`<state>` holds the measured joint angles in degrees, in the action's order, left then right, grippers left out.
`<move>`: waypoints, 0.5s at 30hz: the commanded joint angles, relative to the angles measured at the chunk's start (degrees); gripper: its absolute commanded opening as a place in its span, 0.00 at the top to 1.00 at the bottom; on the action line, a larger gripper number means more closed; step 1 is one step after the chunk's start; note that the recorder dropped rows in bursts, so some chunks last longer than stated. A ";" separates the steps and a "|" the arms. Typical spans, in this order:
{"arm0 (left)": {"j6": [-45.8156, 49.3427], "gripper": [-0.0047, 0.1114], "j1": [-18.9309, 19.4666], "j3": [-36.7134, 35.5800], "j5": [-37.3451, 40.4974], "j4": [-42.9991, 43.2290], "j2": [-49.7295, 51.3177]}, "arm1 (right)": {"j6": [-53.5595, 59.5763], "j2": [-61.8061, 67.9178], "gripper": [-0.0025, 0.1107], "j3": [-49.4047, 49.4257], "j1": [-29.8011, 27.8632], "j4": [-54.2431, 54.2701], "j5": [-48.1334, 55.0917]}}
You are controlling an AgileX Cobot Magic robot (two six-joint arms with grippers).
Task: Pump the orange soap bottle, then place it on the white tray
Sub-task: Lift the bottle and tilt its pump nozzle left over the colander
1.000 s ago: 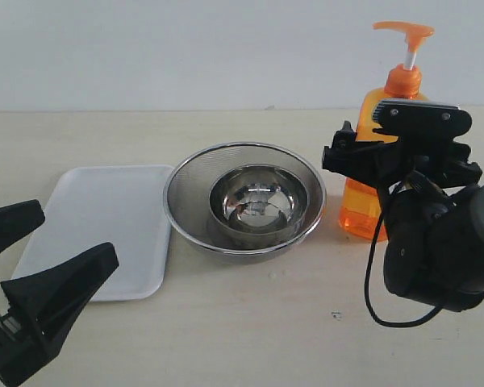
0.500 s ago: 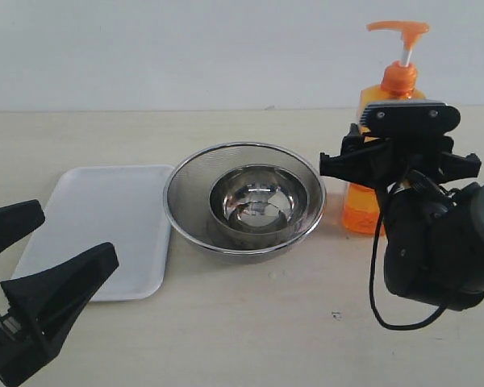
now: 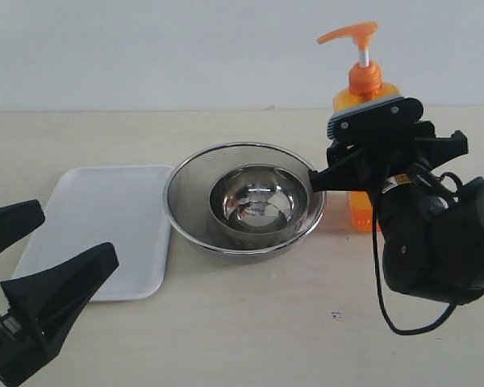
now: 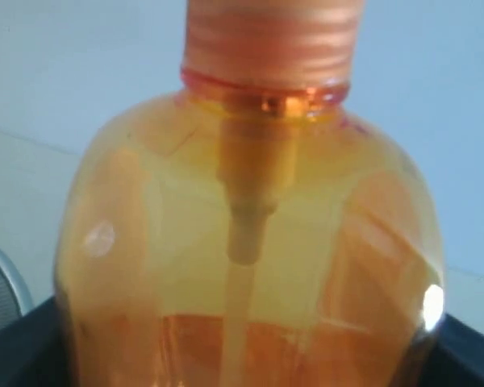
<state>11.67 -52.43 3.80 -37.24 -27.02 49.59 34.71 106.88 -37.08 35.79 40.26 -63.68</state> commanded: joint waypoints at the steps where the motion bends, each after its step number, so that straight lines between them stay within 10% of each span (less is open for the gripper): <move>1: -0.13 0.18 -0.23 -0.17 -0.03 -0.08 -0.41 | 7.49 -4.53 0.98 0.34 2.66 3.45 2.73; 15: 1.17 0.18 -0.23 -0.17 -0.03 -0.08 -0.41 | 23.62 -8.53 0.98 0.34 4.35 11.89 9.30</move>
<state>11.67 -52.43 3.80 -37.24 -27.02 49.59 55.50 99.24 -36.66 40.00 52.17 -52.67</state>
